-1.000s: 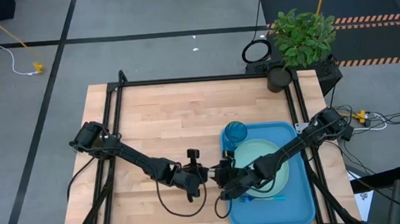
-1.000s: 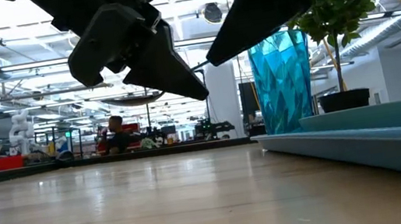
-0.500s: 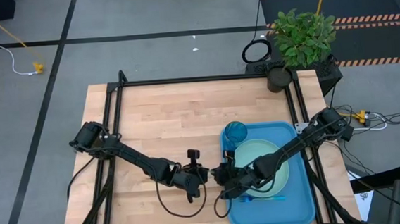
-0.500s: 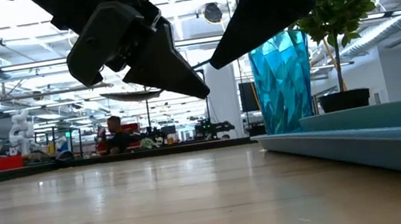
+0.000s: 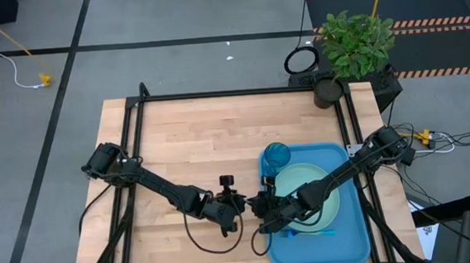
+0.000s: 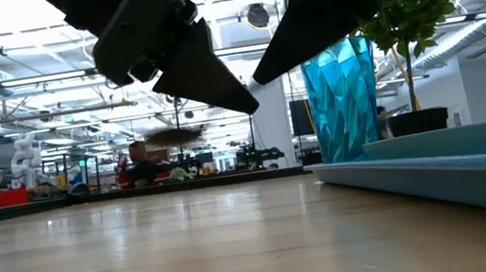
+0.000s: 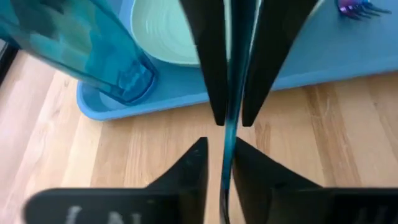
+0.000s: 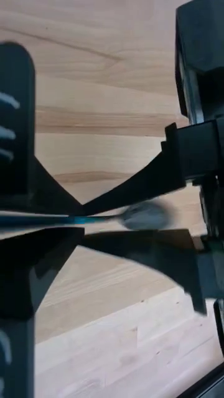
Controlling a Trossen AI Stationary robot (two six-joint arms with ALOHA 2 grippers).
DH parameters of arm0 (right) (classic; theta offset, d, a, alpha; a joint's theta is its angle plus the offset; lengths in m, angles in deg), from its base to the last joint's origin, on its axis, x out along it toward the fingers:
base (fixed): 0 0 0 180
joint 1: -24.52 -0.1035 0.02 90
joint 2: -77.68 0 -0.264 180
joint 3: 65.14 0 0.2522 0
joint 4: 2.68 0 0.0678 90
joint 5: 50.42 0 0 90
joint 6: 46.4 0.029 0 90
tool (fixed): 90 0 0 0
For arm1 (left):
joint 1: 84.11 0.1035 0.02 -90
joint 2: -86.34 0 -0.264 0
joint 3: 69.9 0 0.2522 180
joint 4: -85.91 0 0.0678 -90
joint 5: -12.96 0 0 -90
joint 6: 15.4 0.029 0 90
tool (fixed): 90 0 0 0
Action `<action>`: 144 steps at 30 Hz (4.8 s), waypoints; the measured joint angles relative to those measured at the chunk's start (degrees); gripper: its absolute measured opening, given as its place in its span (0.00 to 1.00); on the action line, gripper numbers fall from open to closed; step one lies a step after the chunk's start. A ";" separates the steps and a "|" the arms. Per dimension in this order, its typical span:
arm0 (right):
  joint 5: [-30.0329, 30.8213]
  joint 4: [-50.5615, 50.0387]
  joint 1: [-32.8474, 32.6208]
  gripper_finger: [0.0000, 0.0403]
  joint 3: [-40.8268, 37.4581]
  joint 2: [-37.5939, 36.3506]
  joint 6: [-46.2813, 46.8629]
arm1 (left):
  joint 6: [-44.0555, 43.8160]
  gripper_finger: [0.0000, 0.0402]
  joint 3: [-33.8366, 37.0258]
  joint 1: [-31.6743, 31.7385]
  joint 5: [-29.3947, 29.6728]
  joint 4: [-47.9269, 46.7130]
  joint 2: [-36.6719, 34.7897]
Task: Pick and place plate/cup/fork/spoon on tray
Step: Put the blue spoon on the blue serving tray to the left of the blue fork
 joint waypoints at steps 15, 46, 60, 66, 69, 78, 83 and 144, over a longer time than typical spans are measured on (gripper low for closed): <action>-7.46 -5.04 -0.02 0.01 0.00 -1.38 2.76 | -9.42 0.37 -4.47 -1.55 -1.52 -13.18 -0.59; -13.84 -4.69 -1.26 0.01 -1.22 -1.42 4.57 | -1.47 0.11 8.88 7.81 -17.01 -4.61 -0.50; -13.60 -4.42 -1.33 0.01 -1.24 -1.42 4.68 | -9.88 0.21 8.88 8.17 -19.40 -4.77 -0.42; -13.56 -4.25 -1.33 0.01 -1.24 -1.44 4.47 | -8.36 0.27 8.76 7.43 -16.87 -3.93 1.29; -13.47 -3.93 -1.20 0.01 -1.26 -1.44 3.86 | -6.77 0.23 8.70 7.32 -16.61 -3.10 1.97; -12.63 -1.81 -0.14 0.01 -1.26 -1.49 2.47 | -6.72 0.05 8.75 6.97 -16.99 -2.94 1.07; -10.36 -1.82 0.49 0.01 -1.26 -1.49 1.23 | -7.74 0.04 8.75 4.59 -16.68 -5.24 -1.87; -12.40 23.66 4.74 0.05 -14.73 -1.44 -2.99 | 0.36 0.03 7.42 0.04 -8.57 2.34 -5.22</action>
